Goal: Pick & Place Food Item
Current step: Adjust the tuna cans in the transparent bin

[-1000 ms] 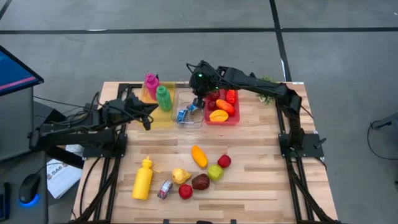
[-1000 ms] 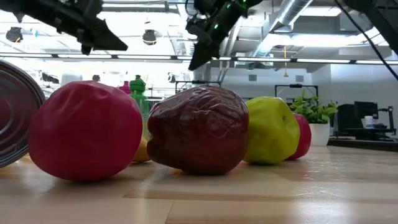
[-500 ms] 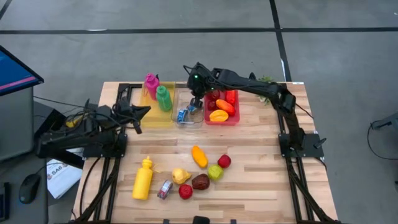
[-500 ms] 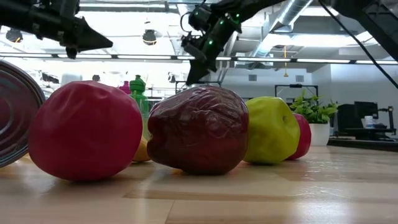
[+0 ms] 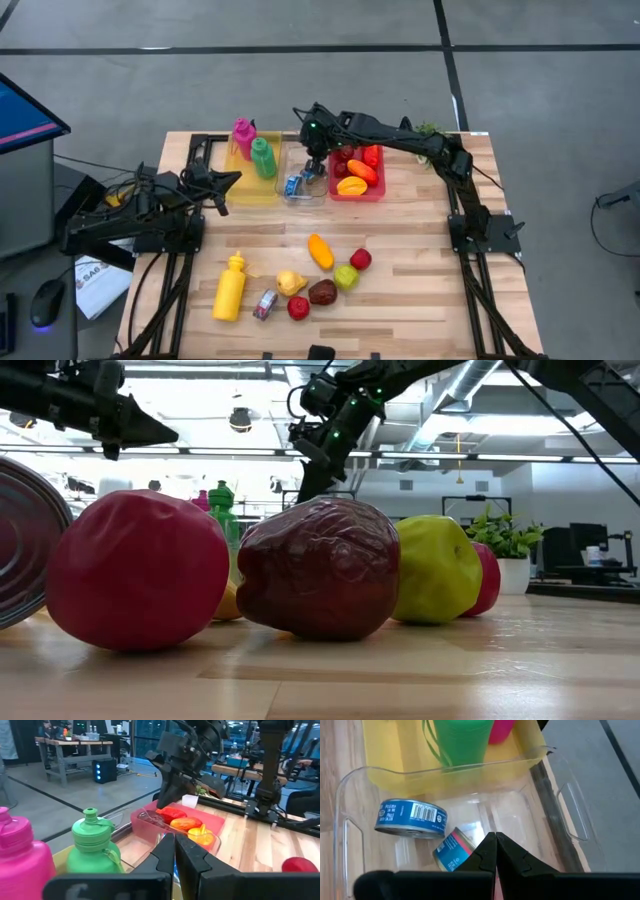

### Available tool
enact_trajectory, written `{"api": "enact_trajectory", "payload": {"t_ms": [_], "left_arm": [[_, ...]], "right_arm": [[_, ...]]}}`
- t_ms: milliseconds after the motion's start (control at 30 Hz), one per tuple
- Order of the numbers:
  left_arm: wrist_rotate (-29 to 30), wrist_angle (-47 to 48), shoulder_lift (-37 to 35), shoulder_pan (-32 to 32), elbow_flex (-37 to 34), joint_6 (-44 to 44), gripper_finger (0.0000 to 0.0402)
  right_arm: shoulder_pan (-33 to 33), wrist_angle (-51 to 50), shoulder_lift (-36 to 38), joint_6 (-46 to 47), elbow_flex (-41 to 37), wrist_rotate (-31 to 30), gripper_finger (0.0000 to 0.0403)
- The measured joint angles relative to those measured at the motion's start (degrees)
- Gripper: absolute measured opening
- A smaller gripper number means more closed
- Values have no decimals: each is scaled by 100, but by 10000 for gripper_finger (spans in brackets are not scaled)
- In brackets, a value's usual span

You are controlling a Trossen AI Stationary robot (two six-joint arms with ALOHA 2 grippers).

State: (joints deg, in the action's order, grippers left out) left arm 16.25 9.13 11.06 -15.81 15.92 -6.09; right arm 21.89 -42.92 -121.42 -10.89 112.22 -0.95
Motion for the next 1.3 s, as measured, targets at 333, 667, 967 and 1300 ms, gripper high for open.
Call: {"api": "enact_trajectory", "payload": {"t_ms": [333, 667, 967, 1300], "left_arm": [[76, -16, 29, -2, 0, -15, 2], [72, -14, 29, -2, 0, -32, 2], [70, -16, 29, -2, 2, -35, 2], [66, -16, 29, -2, 2, -35, 2]], "right_arm": [[48, -934, -341, -526, -1, 560, 0], [15, -834, -357, -772, 0, 767, 0], [11, -671, -357, -819, 0, 762, 0], [52, -634, -357, -905, 0, 763, 0]]}}
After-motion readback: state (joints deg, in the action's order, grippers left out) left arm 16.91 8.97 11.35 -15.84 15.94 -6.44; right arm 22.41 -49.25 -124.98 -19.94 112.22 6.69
